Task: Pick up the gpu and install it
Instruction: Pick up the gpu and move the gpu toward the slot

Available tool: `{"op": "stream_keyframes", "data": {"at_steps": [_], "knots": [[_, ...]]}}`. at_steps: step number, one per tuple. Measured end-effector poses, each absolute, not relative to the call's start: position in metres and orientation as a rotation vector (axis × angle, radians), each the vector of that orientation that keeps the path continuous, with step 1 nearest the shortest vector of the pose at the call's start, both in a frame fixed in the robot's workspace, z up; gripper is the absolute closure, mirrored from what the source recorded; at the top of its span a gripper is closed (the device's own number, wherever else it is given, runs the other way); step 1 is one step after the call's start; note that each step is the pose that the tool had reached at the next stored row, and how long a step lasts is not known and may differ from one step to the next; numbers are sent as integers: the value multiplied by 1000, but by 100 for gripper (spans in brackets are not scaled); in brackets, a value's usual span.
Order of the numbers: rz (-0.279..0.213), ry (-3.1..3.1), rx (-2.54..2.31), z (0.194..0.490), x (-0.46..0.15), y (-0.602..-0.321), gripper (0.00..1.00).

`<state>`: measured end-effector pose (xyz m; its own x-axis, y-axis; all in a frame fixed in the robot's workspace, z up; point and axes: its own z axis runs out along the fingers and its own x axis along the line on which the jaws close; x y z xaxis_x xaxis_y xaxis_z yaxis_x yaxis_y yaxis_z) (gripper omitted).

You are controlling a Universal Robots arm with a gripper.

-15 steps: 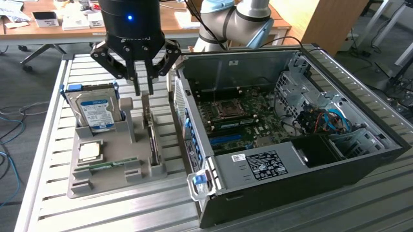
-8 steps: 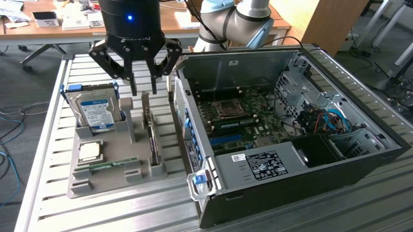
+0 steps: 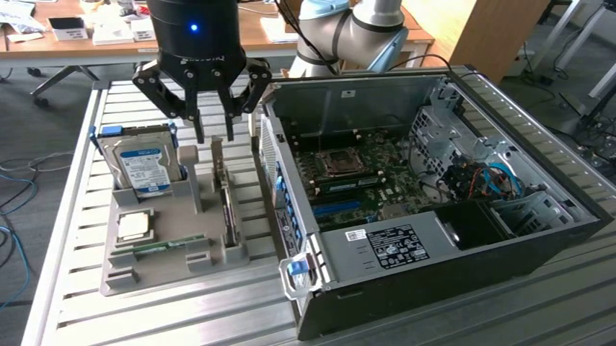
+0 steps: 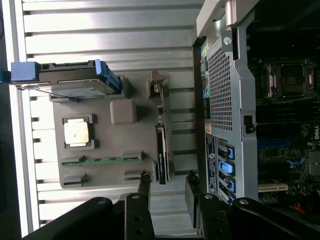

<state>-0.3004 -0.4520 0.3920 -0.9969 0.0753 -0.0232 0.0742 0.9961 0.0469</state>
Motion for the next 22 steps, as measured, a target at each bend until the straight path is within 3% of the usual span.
{"op": "stream_keyframes", "data": {"at_steps": [22], "knots": [[72,3114,117,379,-300,-452,58]]}}
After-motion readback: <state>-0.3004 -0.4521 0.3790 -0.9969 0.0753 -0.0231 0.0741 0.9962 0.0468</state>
